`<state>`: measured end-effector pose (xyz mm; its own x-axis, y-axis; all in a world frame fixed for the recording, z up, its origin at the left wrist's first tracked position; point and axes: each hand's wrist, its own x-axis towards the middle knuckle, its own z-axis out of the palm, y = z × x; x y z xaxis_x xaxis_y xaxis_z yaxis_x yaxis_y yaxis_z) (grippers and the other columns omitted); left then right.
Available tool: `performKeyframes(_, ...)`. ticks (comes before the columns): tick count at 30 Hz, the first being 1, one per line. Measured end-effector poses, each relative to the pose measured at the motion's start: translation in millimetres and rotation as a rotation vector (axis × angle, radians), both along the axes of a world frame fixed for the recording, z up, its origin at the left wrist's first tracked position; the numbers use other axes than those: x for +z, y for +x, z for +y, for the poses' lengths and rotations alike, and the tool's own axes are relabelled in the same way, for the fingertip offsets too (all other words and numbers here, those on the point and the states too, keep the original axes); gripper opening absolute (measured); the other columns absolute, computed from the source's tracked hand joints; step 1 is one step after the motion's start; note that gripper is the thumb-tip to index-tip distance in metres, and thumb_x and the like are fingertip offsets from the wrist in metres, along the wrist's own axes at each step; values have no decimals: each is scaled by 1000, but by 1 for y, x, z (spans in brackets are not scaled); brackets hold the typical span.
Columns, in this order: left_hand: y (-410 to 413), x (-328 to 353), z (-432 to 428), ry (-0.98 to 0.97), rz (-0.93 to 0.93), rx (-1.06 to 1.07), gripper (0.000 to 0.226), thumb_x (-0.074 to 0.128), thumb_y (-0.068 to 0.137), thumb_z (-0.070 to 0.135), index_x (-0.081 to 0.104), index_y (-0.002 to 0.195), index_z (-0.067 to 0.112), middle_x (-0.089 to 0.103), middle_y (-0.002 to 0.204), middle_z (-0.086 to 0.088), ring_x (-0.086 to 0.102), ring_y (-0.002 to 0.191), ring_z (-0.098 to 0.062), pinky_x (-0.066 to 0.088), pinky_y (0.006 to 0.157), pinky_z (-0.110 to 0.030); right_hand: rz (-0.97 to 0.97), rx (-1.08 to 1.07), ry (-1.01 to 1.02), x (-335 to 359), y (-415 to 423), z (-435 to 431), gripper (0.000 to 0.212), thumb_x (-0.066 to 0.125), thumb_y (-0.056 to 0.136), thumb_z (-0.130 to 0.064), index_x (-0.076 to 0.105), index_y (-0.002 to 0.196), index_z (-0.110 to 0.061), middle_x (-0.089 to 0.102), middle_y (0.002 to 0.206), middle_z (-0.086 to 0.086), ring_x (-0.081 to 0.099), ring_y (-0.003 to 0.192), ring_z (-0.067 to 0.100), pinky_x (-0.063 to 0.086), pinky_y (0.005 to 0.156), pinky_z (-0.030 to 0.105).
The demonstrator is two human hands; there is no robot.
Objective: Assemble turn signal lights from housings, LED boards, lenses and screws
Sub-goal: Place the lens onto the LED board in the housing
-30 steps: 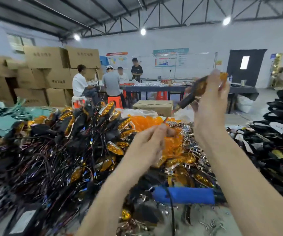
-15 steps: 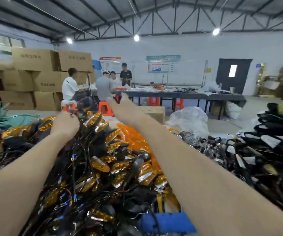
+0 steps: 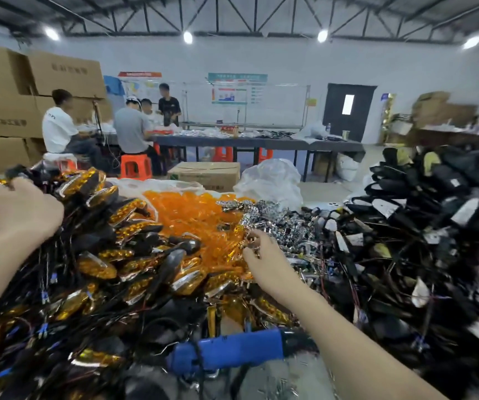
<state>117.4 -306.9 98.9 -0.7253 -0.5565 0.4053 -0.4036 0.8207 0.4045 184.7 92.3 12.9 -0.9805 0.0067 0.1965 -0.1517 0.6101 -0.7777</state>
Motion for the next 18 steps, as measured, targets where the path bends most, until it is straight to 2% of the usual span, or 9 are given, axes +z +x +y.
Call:
performKeyframes(2,6,3,27,-116,31,-21,40,47,92,21,51,118,-9,46,123,-38,45,110,-59,43,92,-67,-5,-63,-61,-6,9,16,51,45,108,-33,30,156,-31,38,155,0,57,63,3,47,49,17)
performKeyframes(5,24,10,93,-305,146,-122,36,46,93,13,51,118,-12,40,127,-43,39,114,-60,37,92,-65,3,-152,-138,-15,24,35,46,44,108,-29,35,153,-32,38,153,-4,56,75,-2,47,56,13)
performKeyframes(8,42,1,170,-194,321,-416,34,53,93,12,55,125,0,48,126,-34,45,118,-49,38,97,-59,29,-231,-217,-24,39,49,41,45,107,-27,39,147,-32,41,150,-5,60,84,1,49,67,18)
performKeyframes(10,52,-18,217,-94,253,-639,34,52,95,13,55,129,8,49,129,-22,45,121,-36,40,101,-50,44,-275,-281,-32,49,56,39,45,106,-24,41,144,-33,41,148,-8,62,78,0,53,72,27)
performKeyframes(13,63,-57,276,-10,119,-893,34,48,99,19,50,133,17,44,134,-9,39,117,-17,38,102,-36,61,-361,-354,-41,60,68,36,45,106,-22,43,140,-35,40,141,-7,59,65,-11,48,64,21)
performKeyframes(15,71,-84,308,4,14,-1020,35,46,101,23,46,137,22,41,136,-2,37,115,-9,40,102,-30,57,-424,-379,-44,66,76,32,45,106,-24,43,135,-36,39,138,-5,61,70,-4,49,66,19)
performKeyframes(17,79,-107,334,-3,-74,-1106,38,44,102,26,43,140,24,40,139,1,42,115,-9,42,102,-29,55,-475,-397,-49,71,83,34,44,105,-26,41,138,-34,35,141,-4,60,76,4,49,71,24)
performKeyframes(18,82,-115,344,-21,-102,-1132,39,44,102,27,42,141,24,40,141,1,46,116,-12,43,102,-31,58,-491,-400,-51,72,86,37,44,105,-25,40,141,-32,33,143,-4,58,81,3,46,70,22)
